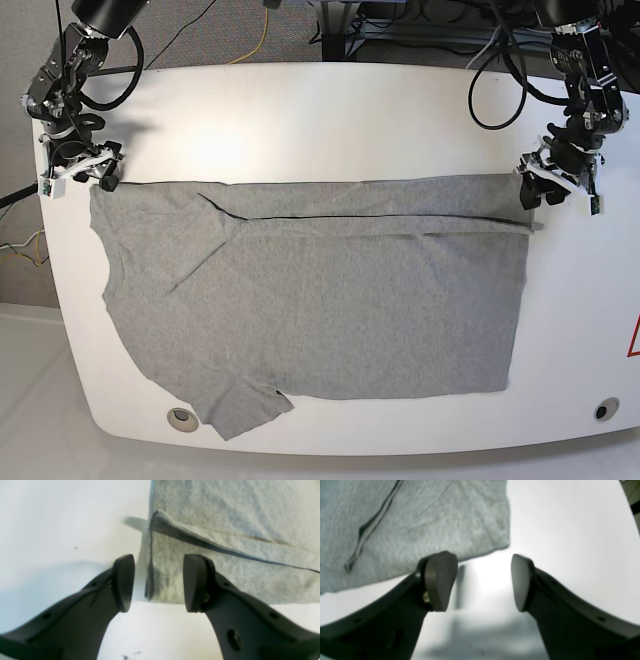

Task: Fold the T-shirt properly
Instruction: 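Open both grippers and raise them off the folded edge, then lower both grippers and close them on the folded edge corners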

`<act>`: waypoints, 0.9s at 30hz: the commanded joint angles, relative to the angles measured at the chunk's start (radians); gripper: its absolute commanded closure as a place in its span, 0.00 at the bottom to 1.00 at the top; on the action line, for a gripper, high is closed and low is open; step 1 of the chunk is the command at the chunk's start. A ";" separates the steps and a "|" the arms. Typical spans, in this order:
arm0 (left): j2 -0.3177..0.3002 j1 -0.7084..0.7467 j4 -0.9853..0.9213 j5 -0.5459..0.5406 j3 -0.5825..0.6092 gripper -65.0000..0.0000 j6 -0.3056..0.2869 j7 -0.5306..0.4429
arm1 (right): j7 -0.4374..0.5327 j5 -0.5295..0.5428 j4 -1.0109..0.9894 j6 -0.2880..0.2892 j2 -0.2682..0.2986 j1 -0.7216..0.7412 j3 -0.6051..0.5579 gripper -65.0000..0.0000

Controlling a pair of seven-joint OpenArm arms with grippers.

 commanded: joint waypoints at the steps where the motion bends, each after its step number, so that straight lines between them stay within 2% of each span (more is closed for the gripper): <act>1: -0.019 -0.015 0.033 -0.022 -0.005 0.55 -0.005 -0.022 | 0.031 0.009 -0.010 0.004 0.015 0.012 0.003 0.44; 6: -0.019 -0.014 0.035 -0.021 -0.004 0.55 -0.004 -0.021 | 0.052 0.003 -0.033 0.004 0.013 0.016 0.000 0.44; 18: -0.020 -0.002 0.033 -0.015 -0.005 0.55 -0.005 -0.017 | 0.028 0.035 -0.102 0.004 0.059 0.038 0.009 0.44; 27: -0.018 -0.002 0.028 -0.013 -0.005 0.55 -0.004 -0.016 | 0.021 0.042 -0.097 0.004 0.054 0.051 0.022 0.44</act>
